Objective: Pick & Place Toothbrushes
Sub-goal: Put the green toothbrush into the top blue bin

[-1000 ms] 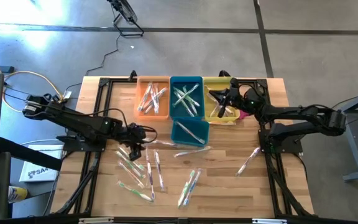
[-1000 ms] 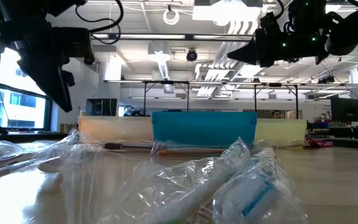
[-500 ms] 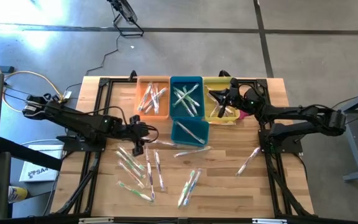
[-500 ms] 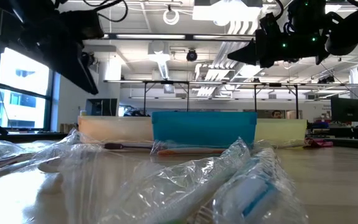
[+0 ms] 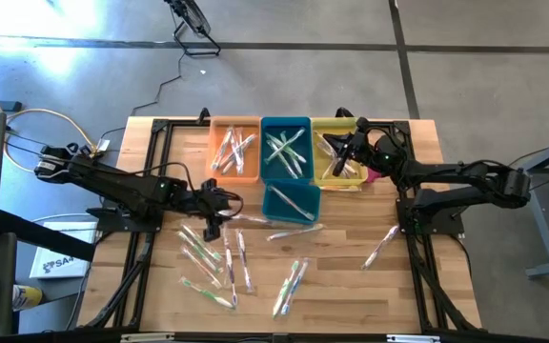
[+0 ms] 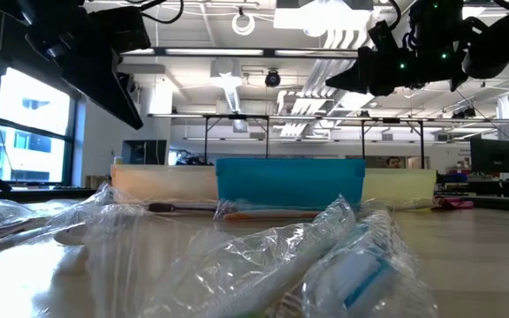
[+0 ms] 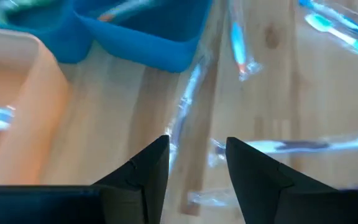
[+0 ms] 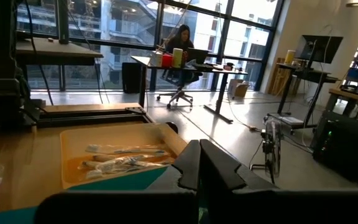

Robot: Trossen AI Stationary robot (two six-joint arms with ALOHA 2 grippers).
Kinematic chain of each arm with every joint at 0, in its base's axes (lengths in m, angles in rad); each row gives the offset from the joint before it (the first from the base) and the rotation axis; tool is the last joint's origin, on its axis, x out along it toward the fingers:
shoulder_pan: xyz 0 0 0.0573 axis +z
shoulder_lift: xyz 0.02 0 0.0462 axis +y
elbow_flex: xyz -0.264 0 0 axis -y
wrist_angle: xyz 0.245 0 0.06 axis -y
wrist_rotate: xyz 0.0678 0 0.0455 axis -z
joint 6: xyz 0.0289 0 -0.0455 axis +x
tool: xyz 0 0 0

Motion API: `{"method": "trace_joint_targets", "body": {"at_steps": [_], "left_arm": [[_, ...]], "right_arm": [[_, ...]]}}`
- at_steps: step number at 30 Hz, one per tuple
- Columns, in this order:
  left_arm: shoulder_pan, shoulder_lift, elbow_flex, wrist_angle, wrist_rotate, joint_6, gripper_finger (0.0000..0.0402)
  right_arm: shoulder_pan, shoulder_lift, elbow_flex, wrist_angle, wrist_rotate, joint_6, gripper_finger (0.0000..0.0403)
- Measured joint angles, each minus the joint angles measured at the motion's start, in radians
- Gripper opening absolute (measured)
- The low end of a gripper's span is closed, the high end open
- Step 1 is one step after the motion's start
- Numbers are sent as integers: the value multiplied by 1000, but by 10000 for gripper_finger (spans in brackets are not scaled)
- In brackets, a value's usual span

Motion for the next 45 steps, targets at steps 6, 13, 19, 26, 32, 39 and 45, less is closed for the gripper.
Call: {"method": "trace_joint_targets", "body": {"at_steps": [6,13,19,26,32,39,45], "left_arm": [[0,-79,-83,54,-21,82,155],[-15,-409,-306,195,4,128,155],[-40,-633,-362,97,51,228,155],[-40,-660,-346,-75,122,163,155],[-40,-612,-344,19,142,112,155],[-40,-607,-344,202,151,-174,155],[-40,-607,-344,247,151,-199,155]], "right_arm": [[0,0,0,0,0,0,2],[0,0,0,0,-3,0,2],[0,0,0,0,-4,7,2],[0,0,0,0,-1,52,2],[1,0,0,0,0,78,2],[0,0,0,1,0,95,2],[0,0,0,1,-3,88,2]]}}
